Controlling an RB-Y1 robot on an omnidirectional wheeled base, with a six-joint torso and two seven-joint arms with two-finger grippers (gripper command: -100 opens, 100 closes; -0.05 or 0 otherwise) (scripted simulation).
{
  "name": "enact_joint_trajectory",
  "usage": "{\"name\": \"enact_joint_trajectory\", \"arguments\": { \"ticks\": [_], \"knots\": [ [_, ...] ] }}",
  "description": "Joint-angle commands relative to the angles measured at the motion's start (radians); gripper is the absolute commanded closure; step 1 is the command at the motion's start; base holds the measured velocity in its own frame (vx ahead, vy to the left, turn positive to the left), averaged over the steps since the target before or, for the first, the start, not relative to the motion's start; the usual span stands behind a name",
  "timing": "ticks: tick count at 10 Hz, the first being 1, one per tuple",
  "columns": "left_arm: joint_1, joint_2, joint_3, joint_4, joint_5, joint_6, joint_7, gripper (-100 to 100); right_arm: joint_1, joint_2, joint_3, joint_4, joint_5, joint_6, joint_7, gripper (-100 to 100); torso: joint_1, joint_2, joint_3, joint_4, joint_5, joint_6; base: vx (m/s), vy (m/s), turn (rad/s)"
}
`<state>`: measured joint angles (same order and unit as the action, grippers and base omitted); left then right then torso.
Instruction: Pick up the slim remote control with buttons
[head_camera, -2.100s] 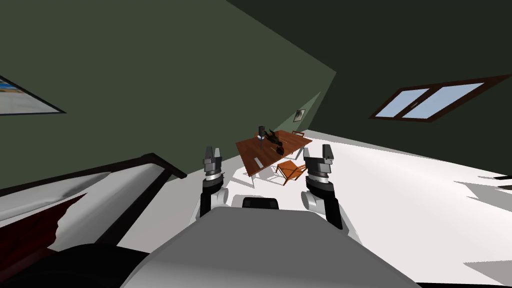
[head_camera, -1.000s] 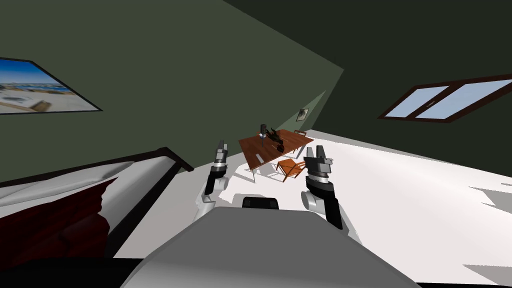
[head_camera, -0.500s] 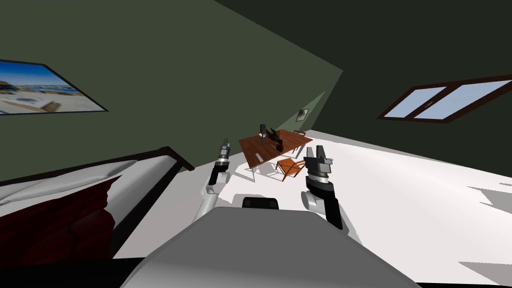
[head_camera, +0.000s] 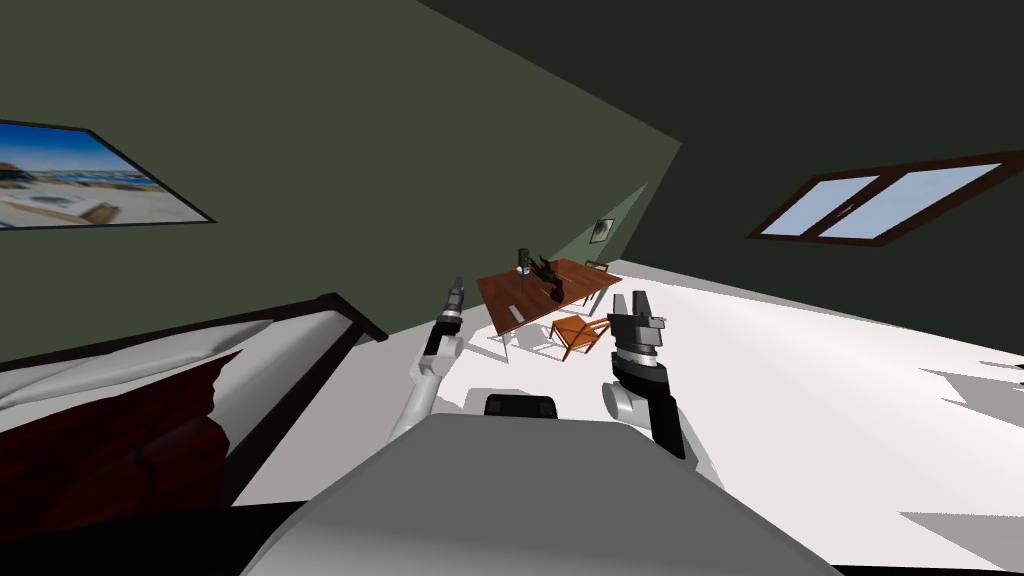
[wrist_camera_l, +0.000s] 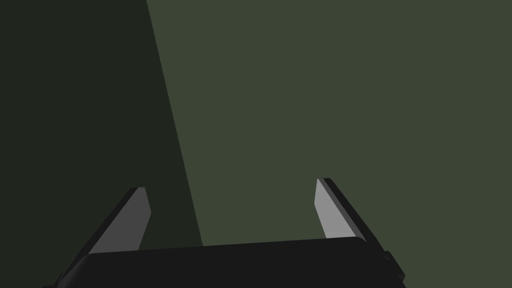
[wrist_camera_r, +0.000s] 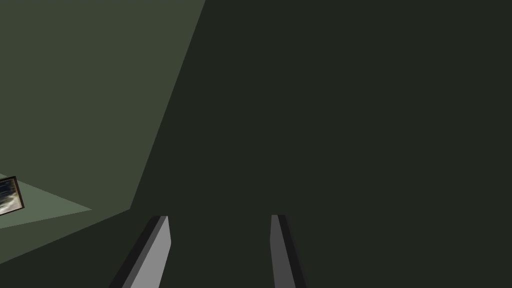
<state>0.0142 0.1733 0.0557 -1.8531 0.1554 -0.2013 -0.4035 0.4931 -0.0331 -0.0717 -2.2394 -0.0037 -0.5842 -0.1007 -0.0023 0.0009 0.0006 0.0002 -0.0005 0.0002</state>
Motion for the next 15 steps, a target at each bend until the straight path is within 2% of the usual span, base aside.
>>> {"name": "enact_joint_trajectory", "arguments": {
  "ticks": [1, 2, 3, 4, 5, 6, 7, 8, 9, 11, 12, 13, 14, 15],
  "knots": [
    [-0.031, 0.002, 0.006, 0.035, 0.008, 0.045, -0.016, -100, 0.000, 0.000, 0.000, 0.000, 0.000, 0.000, 0.000, 0, 0.000, 0.000, 0.000, 0.000, 0.000, 0.000, -0.018, -0.024, -0.015],
    [-0.068, 0.004, 0.015, 0.075, 0.023, 0.072, -0.046, -100, 0.000, 0.000, 0.000, 0.000, 0.000, 0.000, 0.000, 0, 0.000, 0.000, 0.000, 0.000, 0.000, 0.000, -0.017, -0.029, -0.036],
    [-0.071, 0.004, 0.015, 0.083, 0.023, 0.100, -0.046, -100, 0.000, 0.000, 0.000, 0.000, 0.000, 0.000, 0.000, 0, 0.000, 0.000, 0.000, 0.000, 0.000, 0.000, -0.009, -0.025, -0.021],
    [-0.111, 0.007, 0.024, 0.120, 0.036, 0.132, -0.077, -100, 0.000, 0.000, 0.000, 0.000, 0.000, 0.000, 0.000, 0, 0.000, -0.001, 0.000, 0.000, 0.000, 0.000, -0.005, -0.039, -0.053],
    [-0.111, 0.007, 0.024, 0.133, 0.036, 0.159, -0.077, -100, 0.000, 0.000, 0.000, 0.000, 0.000, 0.000, 0.000, 0, 0.000, -0.001, -0.001, 0.000, 0.000, 0.000, -0.002, -0.032, -0.026],
    [-0.111, 0.007, 0.024, 0.133, 0.036, 0.162, -0.077, -100, 0.000, 0.000, 0.000, 0.000, 0.000, 0.000, 0.000, 0, 0.000, -0.001, -0.001, 0.000, 0.000, 0.000, 0.001, -0.012, 0.004],
    [-0.150, 0.010, 0.033, 0.178, 0.049, 0.201, -0.108, -100, 0.000, 0.000, 0.000, 0.000, 0.000, 0.000, 0.000, 0, 0.001, -0.001, -0.001, 0.000, 0.000, 0.000, 0.003, -0.026, -0.051],
    [-0.150, 0.010, 0.033, 0.185, 0.049, 0.224, -0.108, -100, 0.000, 0.000, 0.000, 0.000, 0.000, 0.000, 0.000, 0, 0.000, -0.002, -0.001, 0.000, 0.000, 0.000, 0.004, -0.029, -0.039],
    [-0.188, 0.015, 0.043, 0.227, 0.060, 0.253, -0.140, -100, 0.000, 0.000, 0.000, 0.000, 0.000, 0.000, 0.000, 0, 0.000, -0.002, -0.001, 0.000, 0.000, 0.000, 0.010, -0.043, -0.081],
    [-0.188, 0.015, 0.043, 0.238, 0.060, 0.289, -0.140, -100, 0.000, 0.000, 0.000, 0.000, 0.000, 0.000, 0.000, 0, 0.000, -0.002, -0.001, -0.001, 0.000, 0.000, 0.012, -0.026, -0.014],
    [-0.224, 0.020, 0.053, 0.289, 0.071, 0.325, -0.172, -100, 0.000, 0.000, 0.000, 0.000, 0.000, 0.000, 0.000, 0, 0.001, -0.002, -0.001, 0.000, 0.000, -0.001, 0.011, -0.029, -0.084],
    [-0.224, 0.020, 0.053, 0.292, 0.071, 0.356, -0.172, -100, 0.000, 0.000, 0.000, 0.000, 0.000, 0.000, 0.000, 0, 0.000, -0.002, -0.001, 0.000, 0.000, 0.000, 0.016, -0.027, -0.045],
    [-0.259, 0.027, 0.064, 0.327, 0.081, 0.391, -0.204, -100, 0.000, 0.000, 0.000, 0.000, 0.000, 0.000, 0.000, 0, 0.000, -0.002, -0.001, -0.001, 0.000, 0.000, 0.031, -0.038, -0.081],
    [-0.259, 0.027, 0.064, 0.348, 0.081, 0.421, -0.204, -100, 0.000, 0.000, 0.000, 0.000, 0.000, 0.000, 0.000, 0, 0.000, -0.003, -0.002, -0.001, 0.000, 0.000, 0.032, -0.034, -0.056]
  ]
}}
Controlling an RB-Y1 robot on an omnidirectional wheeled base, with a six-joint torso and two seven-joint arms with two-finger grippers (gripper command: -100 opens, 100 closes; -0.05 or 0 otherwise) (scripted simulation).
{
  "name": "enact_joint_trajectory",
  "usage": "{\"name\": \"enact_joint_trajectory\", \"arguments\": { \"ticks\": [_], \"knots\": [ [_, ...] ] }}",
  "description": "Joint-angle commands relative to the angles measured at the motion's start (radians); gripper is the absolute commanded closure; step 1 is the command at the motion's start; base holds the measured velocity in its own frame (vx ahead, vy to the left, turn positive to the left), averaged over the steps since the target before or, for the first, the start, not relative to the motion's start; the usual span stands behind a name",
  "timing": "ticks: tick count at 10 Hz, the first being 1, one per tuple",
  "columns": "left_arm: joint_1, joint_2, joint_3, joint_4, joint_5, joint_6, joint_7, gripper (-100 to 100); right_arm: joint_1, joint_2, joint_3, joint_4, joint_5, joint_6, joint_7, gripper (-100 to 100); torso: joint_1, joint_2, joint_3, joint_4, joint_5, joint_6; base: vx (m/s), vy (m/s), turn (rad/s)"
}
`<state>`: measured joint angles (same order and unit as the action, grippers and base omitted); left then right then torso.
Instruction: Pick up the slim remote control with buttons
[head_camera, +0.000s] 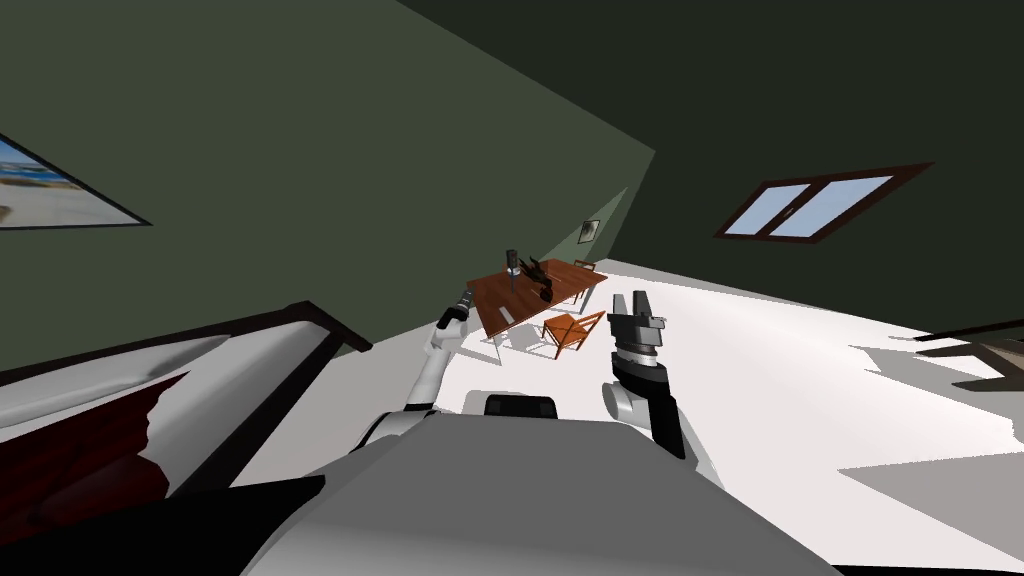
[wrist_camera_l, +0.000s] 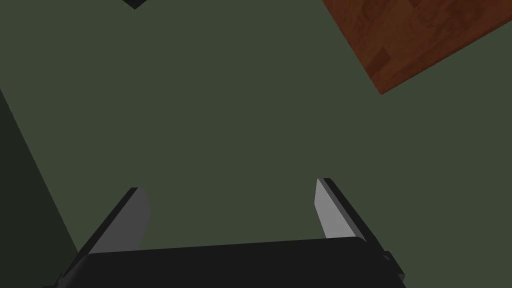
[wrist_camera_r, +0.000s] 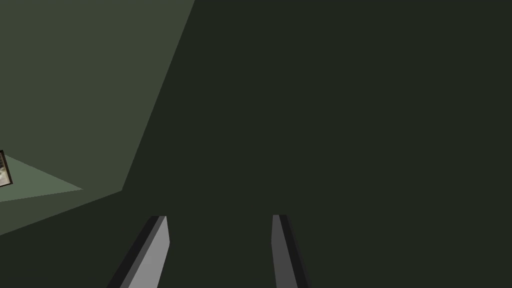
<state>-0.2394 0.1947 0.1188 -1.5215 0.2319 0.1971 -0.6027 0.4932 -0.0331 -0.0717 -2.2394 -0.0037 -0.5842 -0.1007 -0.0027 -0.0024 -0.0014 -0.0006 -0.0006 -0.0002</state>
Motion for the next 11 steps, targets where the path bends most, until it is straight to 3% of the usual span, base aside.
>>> {"name": "enact_joint_trajectory", "arguments": {
  "ticks": [1, 3, 4, 6, 7, 8, 9, 11],
  "knots": [
    [-0.038, 0.013, 0.012, 0.050, 0.013, 0.050, -0.036, -100, 0.000, 0.000, 0.000, 0.000, 0.000, 0.000, 0.000, 0, 0.000, 0.000, 0.000, 0.000, 0.000, 0.000, 0.039, -0.039, -0.098],
    [-0.038, 0.013, 0.012, 0.073, 0.013, 0.093, -0.036, -100, 0.000, 0.000, 0.000, 0.000, 0.000, 0.000, 0.000, 0, -0.001, -0.001, 0.000, 0.000, 0.000, 0.000, 0.030, -0.037, -0.024],
    [-0.068, 0.022, 0.023, 0.117, 0.020, 0.133, -0.068, -100, 0.000, 0.000, 0.000, 0.000, 0.000, 0.000, 0.000, 0, 0.000, 0.000, 0.000, 0.000, 0.000, 0.000, 0.036, -0.030, -0.116],
    [-0.068, 0.022, 0.023, 0.130, 0.020, 0.163, -0.068, -100, 0.000, 0.000, 0.000, 0.000, 0.000, 0.000, 0.000, 0, 0.000, -0.001, 0.000, 0.000, 0.000, 0.000, 0.037, -0.019, -0.026],
    [-0.096, 0.032, 0.034, 0.183, 0.026, 0.199, -0.099, -100, 0.000, 0.000, 0.000, 0.000, 0.000, 0.000, 0.000, 0, 0.001, 0.000, 0.000, 0.000, 0.000, 0.000, 0.041, -0.030, -0.120],
    [-0.096, 0.032, 0.034, 0.187, 0.026, 0.228, -0.099, -100, 0.000, 0.000, 0.000, 0.000, 0.000, 0.000, 0.000, 0, 0.001, 0.000, 0.000, 0.000, 0.000, 0.000, 0.048, -0.032, -0.069],
    [-0.123, 0.043, 0.046, 0.222, 0.031, 0.260, -0.130, -100, 0.000, 0.000, 0.000, 0.000, 0.000, 0.000, 0.000, 0, 0.000, -0.001, 0.000, 0.000, 0.000, 0.000, 0.064, -0.052, -0.130],
    [-0.123, 0.043, 0.046, 0.244, 0.031, 0.296, -0.130, -100, 0.000, 0.000, 0.000, 0.000, 0.000, 0.000, 0.000, 0, 0.000, -0.002, -0.001, 0.000, 0.000, 0.000, 0.046, -0.023, -0.022]
  ]
}}
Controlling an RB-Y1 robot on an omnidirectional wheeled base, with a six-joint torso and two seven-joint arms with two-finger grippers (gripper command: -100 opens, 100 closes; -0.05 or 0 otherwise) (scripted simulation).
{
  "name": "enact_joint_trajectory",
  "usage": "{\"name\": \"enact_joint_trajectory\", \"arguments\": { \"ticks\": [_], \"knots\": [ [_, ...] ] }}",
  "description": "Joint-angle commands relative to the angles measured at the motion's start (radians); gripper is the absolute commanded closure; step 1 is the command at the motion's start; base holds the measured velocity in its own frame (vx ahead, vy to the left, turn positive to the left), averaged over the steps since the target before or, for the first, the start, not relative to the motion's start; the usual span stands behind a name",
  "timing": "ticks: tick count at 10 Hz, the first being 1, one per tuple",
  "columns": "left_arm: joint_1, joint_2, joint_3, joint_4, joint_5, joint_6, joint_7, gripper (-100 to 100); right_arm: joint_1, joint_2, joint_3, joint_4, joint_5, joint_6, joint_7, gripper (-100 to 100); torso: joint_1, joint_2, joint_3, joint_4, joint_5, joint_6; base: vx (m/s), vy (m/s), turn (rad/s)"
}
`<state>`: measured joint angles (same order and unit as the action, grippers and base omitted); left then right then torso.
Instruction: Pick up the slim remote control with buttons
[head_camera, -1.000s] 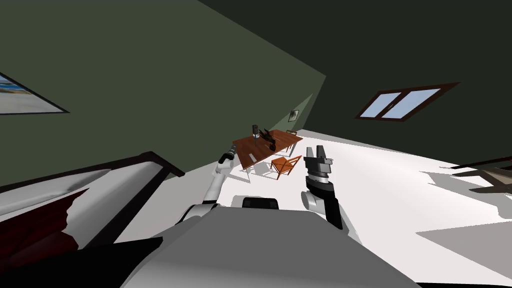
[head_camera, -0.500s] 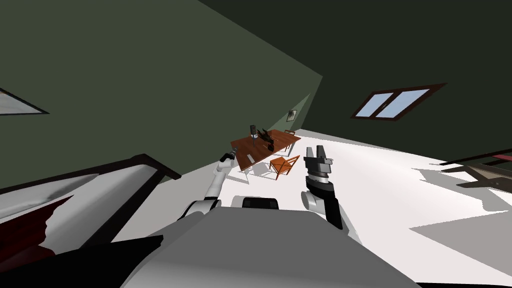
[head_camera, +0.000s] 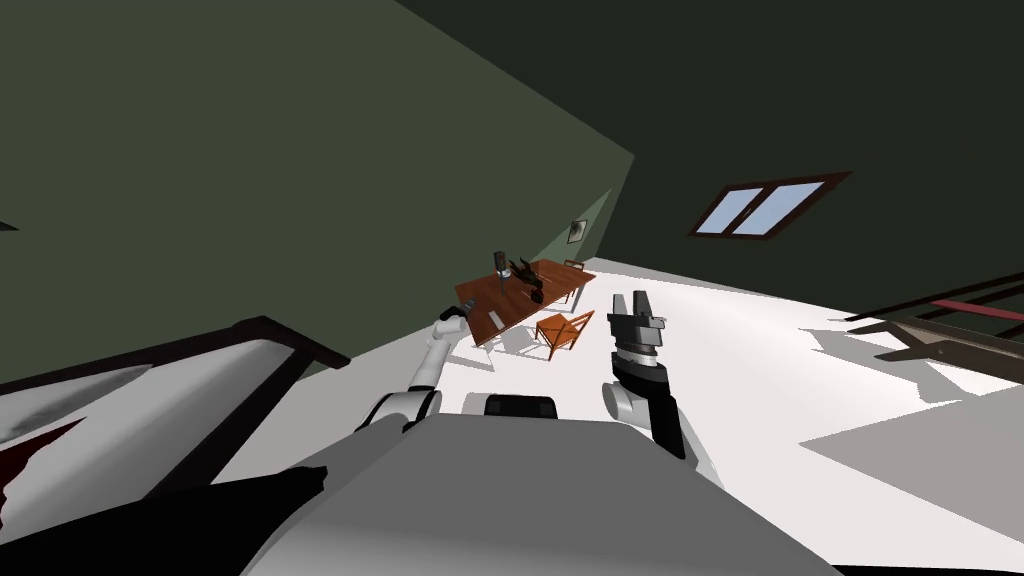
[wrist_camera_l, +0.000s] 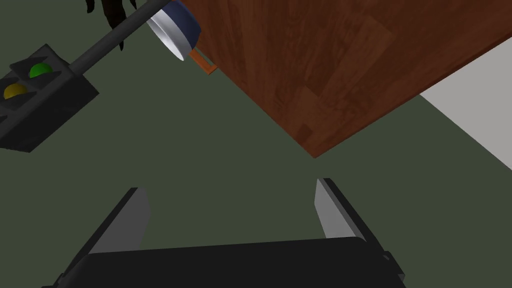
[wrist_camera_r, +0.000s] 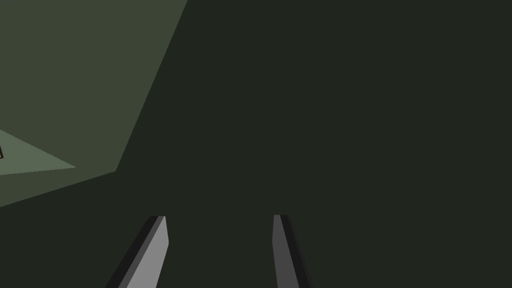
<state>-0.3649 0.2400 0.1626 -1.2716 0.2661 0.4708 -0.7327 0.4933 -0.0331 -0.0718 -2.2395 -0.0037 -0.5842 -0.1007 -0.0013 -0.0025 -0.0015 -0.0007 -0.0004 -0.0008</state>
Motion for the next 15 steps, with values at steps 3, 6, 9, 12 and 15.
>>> {"name": "enact_joint_trajectory", "arguments": {
  "ticks": [3, 6, 9, 12, 15],
  "knots": [
    [-0.021, 0.010, 0.013, 0.050, 0.001, 0.098, -0.029, -100, 0.000, 0.000, 0.000, 0.000, 0.000, 0.000, 0.000, 0, -0.001, 0.000, 0.000, 0.000, 0.000, 0.001, 0.033, -0.020, -0.070],
    [-0.043, 0.023, 0.025, 0.106, 0.004, 0.166, -0.058, -100, 0.000, 0.000, 0.000, 0.000, 0.000, 0.000, 0.000, 0, -0.001, -0.002, -0.001, -0.001, 0.000, 0.000, 0.066, -0.026, -0.064],
    [-0.080, 0.049, 0.047, 0.191, 0.006, 0.257, -0.113, -100, 0.000, 0.000, 0.000, 0.000, 0.000, 0.000, 0.000, 0, 0.000, -0.002, -0.001, 0.000, 0.000, 0.000, 0.077, -0.020, -0.123],
    [-0.095, 0.062, 0.058, 0.263, 0.006, 0.333, -0.139, -100, 0.000, 0.000, 0.000, 0.000, 0.000, 0.000, 0.000, 0, 0.000, 0.000, 0.000, 0.000, 0.000, 0.000, 0.058, -0.023, -0.070],
    [-0.108, 0.075, 0.068, 0.312, 0.006, 0.401, -0.163, -100, 0.000, 0.000, 0.000, 0.000, 0.000, 0.000, 0.000, 0, 0.000, 0.000, 0.000, 0.000, 0.000, 0.000, 0.062, -0.016, -0.073]
  ]
}}
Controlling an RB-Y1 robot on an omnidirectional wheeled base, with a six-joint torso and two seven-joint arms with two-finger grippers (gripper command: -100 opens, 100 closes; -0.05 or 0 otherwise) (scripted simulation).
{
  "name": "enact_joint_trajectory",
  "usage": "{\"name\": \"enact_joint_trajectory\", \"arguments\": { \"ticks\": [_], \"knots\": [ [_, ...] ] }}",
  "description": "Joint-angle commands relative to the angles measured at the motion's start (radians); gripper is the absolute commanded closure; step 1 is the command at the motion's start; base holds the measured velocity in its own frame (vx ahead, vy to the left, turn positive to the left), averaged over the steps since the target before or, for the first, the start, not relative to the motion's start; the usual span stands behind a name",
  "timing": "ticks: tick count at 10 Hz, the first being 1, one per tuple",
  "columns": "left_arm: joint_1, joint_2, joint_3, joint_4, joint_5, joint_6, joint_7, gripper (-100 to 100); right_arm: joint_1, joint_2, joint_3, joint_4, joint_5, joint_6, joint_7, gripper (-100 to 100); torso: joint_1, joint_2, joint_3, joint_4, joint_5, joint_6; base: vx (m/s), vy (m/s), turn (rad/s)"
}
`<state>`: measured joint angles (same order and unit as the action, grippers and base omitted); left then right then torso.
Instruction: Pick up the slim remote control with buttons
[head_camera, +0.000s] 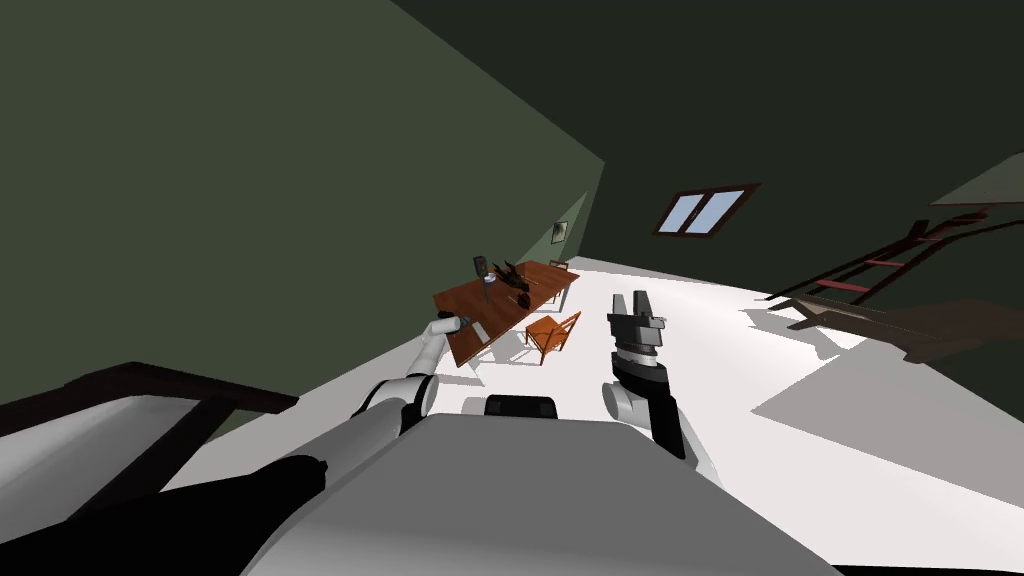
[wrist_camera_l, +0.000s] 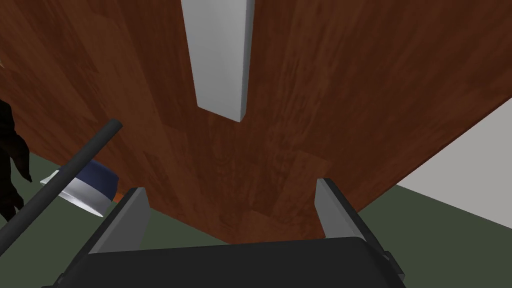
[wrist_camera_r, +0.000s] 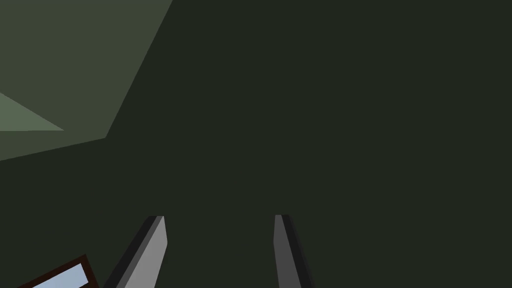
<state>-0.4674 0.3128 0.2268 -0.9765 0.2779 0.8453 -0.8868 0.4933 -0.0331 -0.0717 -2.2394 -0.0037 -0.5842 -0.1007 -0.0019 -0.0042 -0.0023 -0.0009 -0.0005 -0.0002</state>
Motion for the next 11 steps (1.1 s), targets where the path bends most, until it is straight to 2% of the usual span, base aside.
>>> {"name": "enact_joint_trajectory", "arguments": {
  "ticks": [1, 2, 3, 4, 5, 6, 7, 8, 9, 10, 11],
  "knots": [
    [-0.006, 0.002, 0.004, 0.017, -0.006, 0.048, -0.009, -100, 0.000, 0.000, 0.000, 0.000, 0.000, 0.000, 0.000, 0, 0.000, 0.000, 0.000, 0.000, 0.000, 0.000, 0.077, -0.011, -0.079],
    [-0.017, 0.014, 0.013, 0.058, -0.008, 0.082, -0.032, -100, 0.000, 0.000, 0.000, 0.000, 0.000, 0.000, 0.000, 0, 0.000, 0.000, 0.000, 0.000, 0.000, -0.001, 0.087, -0.020, -0.106],
    [-0.017, 0.014, 0.013, 0.064, -0.008, 0.105, -0.032, -100, 0.000, 0.000, 0.000, 0.000, 0.000, 0.000, 0.000, 0, 0.000, -0.001, -0.001, 0.000, 0.000, 0.000, 0.081, -0.014, -0.073],
    [-0.017, 0.014, 0.013, 0.064, -0.008, 0.105, -0.032, -100, 0.000, 0.000, 0.000, 0.000, 0.000, 0.000, 0.000, 0, 0.000, -0.001, -0.001, 0.000, 0.000, -0.001, 0.039, -0.003, 0.000],
    [-0.026, 0.025, 0.023, 0.102, -0.009, 0.159, -0.053, -100, 0.000, 0.000, 0.000, 0.000, 0.000, 0.000, 0.000, 0, 0.001, 0.001, 0.001, 0.000, 0.000, -0.001, 0.072, -0.014, -0.108],
    [-0.026, 0.025, 0.023, 0.107, -0.009, 0.159, -0.053, -100, 0.000, 0.000, 0.000, 0.000, 0.000, 0.000, 0.000, 0, 0.000, 0.000, 0.000, 0.000, 0.000, 0.000, 0.071, -0.015, -0.090],
    [-0.033, 0.035, 0.032, 0.147, -0.012, 0.199, -0.072, -100, 0.000, 0.000, 0.000, 0.000, 0.000, 0.000, 0.000, 0, 0.000, 0.000, 0.000, 0.000, 0.000, -0.001, 0.102, -0.003, -0.142],
    [-0.033, 0.035, 0.032, 0.148, -0.012, 0.210, -0.072, -100, 0.000, 0.000, 0.000, 0.000, 0.000, 0.000, 0.000, 0, 0.001, -0.001, -0.001, 0.000, 0.000, 0.000, 0.092, 0.007, -0.063],
    [-0.039, 0.043, 0.040, 0.184, -0.015, 0.236, -0.089, -100, 0.000, 0.000, 0.000, 0.000, 0.000, 0.000, 0.000, 0, 0.001, -0.001, -0.001, 0.000, 0.000, -0.001, 0.089, -0.015, -0.126],
    [-0.039, 0.043, 0.040, 0.184, -0.015, 0.251, -0.089, -100, 0.000, 0.000, 0.000, 0.000, 0.000, 0.000, 0.000, 0, 0.000, -0.001, -0.001, 0.000, 0.000, 0.000, 0.080, -0.013, -0.068],
    [-0.043, 0.051, 0.047, 0.217, -0.017, 0.281, -0.105, -100, 0.000, 0.000, 0.000, 0.000, 0.000, 0.000, 0.000, 0, 0.000, 0.000, 0.000, 0.000, 0.000, -0.001, 0.090, -0.003, -0.107]
  ]
}}
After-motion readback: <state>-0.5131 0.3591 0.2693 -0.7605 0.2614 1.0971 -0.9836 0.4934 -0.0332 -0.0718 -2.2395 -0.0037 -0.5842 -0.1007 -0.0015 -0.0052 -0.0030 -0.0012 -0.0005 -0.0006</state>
